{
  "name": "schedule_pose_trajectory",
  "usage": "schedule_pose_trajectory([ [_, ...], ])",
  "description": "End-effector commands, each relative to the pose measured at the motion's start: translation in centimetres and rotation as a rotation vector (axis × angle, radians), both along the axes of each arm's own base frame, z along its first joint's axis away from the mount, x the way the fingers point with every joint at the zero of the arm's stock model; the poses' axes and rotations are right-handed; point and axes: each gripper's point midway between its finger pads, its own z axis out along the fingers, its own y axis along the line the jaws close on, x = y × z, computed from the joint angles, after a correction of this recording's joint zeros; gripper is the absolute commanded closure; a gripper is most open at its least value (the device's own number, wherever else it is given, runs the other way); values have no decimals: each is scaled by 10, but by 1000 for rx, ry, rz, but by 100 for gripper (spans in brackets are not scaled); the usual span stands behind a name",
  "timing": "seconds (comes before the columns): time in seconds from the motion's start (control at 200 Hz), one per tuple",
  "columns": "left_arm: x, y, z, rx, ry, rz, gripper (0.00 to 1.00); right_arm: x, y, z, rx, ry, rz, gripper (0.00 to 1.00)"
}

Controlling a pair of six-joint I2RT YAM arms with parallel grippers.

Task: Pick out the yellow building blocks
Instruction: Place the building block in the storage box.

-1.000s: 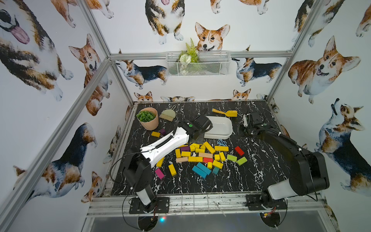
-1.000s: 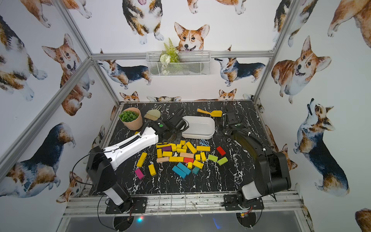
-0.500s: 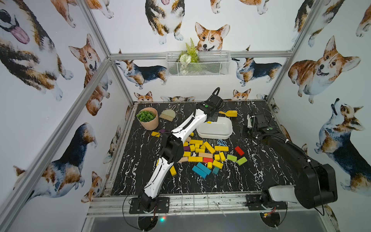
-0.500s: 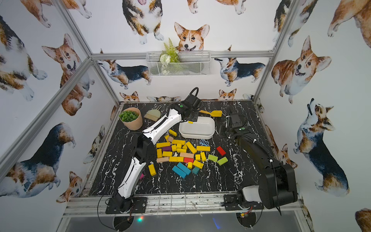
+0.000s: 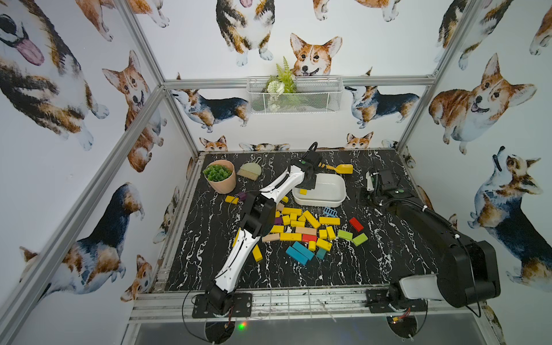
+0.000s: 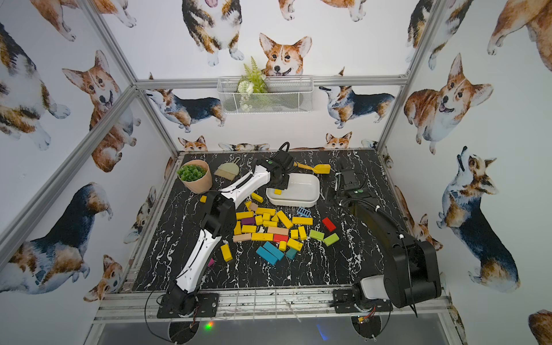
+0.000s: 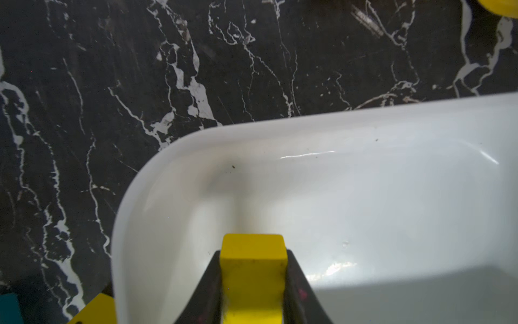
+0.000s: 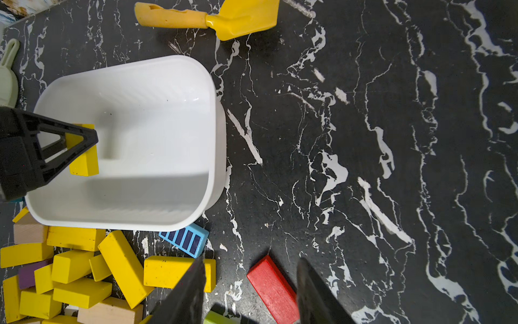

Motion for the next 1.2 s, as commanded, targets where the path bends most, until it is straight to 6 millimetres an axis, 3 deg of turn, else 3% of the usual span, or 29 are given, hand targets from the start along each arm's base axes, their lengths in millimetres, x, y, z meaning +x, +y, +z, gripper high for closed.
schedule_pose_trajectory([
  [0.0, 1, -1, -12, -10, 16, 16, 71, -1, 0, 2, 12, -11, -10, 46],
  [0.11, 0, -1, -21, -4, 30, 28, 69, -2, -1, 2, 9, -13, -12, 45],
  [0.195, 0, 1, -23, 3, 28, 32, 56, -2, -2, 1, 2, -10, -9, 45],
  [0.355, 4, 6, -16, -2, 16, 69, 43, -1, -3, 3, -8, -9, -6, 44],
  [0.476, 7, 2, 8, -44, -18, 73, 39, -1, -4, 7, -11, -9, -15, 43],
  [0.611, 4, -3, 54, -140, -93, 71, 39, -6, 7, 15, -71, -18, 37, 44],
  [0.786, -9, 8, 116, -275, -234, 106, 39, -20, 63, 12, -138, -2, 238, 46],
  [0.901, -23, 32, 146, -302, -319, 150, 39, -34, 110, 1, -102, 33, 403, 47],
  [1.046, -46, 71, 154, -325, -376, 236, 40, -50, 161, -18, -127, 77, 609, 52],
  [1.126, -56, 90, 141, -376, -360, 280, 40, -55, 180, -29, -189, 98, 678, 55],
  [1.151, -60, 97, 149, -410, -375, 296, 41, -55, 186, -32, -211, 101, 697, 55],
  [1.191, -66, 107, 143, -427, -368, 321, 41, -55, 194, -37, -255, 101, 721, 55],
])
